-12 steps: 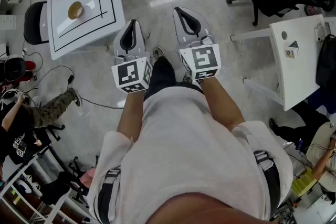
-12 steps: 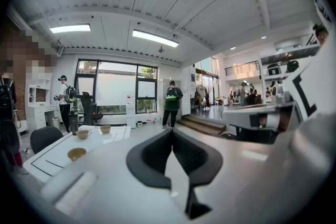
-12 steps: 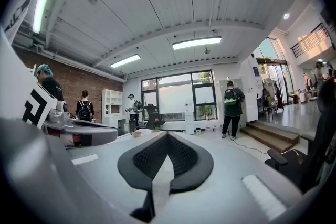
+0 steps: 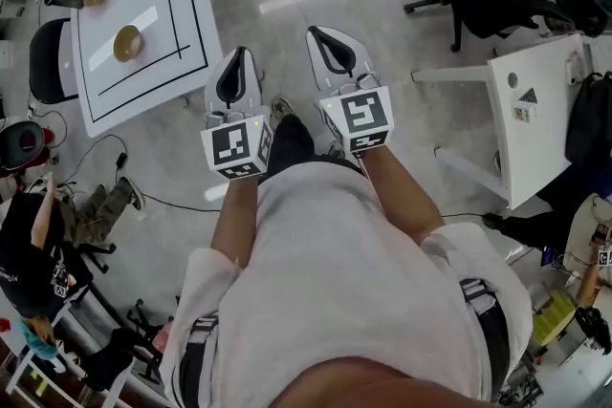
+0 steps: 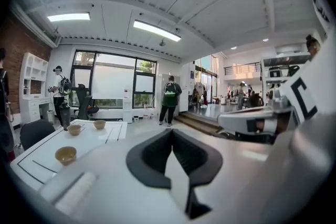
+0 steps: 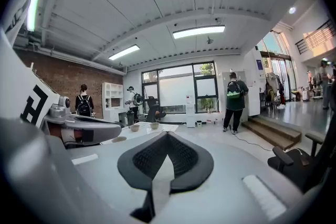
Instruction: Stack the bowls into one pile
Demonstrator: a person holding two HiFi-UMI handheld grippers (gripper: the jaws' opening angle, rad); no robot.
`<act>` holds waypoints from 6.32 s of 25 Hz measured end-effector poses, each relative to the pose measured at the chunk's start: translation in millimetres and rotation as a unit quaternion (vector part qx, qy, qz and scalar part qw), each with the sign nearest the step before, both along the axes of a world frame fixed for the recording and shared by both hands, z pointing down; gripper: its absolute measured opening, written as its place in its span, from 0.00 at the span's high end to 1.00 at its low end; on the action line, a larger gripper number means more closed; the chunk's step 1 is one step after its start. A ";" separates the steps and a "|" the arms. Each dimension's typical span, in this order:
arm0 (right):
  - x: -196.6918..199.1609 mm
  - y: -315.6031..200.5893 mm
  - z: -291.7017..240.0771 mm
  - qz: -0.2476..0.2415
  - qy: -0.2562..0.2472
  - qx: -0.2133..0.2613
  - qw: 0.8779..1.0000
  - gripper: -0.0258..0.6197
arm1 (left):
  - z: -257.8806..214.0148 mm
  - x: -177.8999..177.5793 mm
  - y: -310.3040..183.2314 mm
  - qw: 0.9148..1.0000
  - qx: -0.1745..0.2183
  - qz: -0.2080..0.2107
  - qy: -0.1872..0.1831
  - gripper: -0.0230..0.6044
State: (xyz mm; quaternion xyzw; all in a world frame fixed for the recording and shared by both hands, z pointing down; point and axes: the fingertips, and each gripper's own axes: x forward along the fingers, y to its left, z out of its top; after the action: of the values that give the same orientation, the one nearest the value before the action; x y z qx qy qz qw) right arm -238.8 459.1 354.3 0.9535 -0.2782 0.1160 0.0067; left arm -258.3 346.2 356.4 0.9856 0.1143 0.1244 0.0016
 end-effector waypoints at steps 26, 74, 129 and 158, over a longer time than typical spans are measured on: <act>193.7 -129.8 9.3 -0.023 -0.013 0.011 1.000 0.96 | 23.0 184.6 -129.6 0.999 -0.027 -0.008 -0.028 0.96; 165.1 -480.2 71.5 -0.632 -0.031 -0.090 0.769 0.96 | 98.4 90.3 -373.0 0.846 -0.096 -0.519 -0.070 0.96; 382.9 -695.6 239.5 -0.675 0.263 -0.390 0.569 0.96 | 203.9 190.1 -440.7 0.693 -0.158 -0.684 -0.162 0.96; 381.6 -728.9 284.8 -0.643 0.377 -0.466 0.477 0.92 | 210.0 197.2 -440.9 0.697 -0.174 -0.676 -0.167 0.96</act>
State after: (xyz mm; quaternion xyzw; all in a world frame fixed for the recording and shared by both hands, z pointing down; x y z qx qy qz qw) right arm 142.8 -269.8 639.1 0.3164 -0.6890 -0.1788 0.6271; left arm -61.0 -94.7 566.4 0.7426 -0.5649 0.2303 0.2762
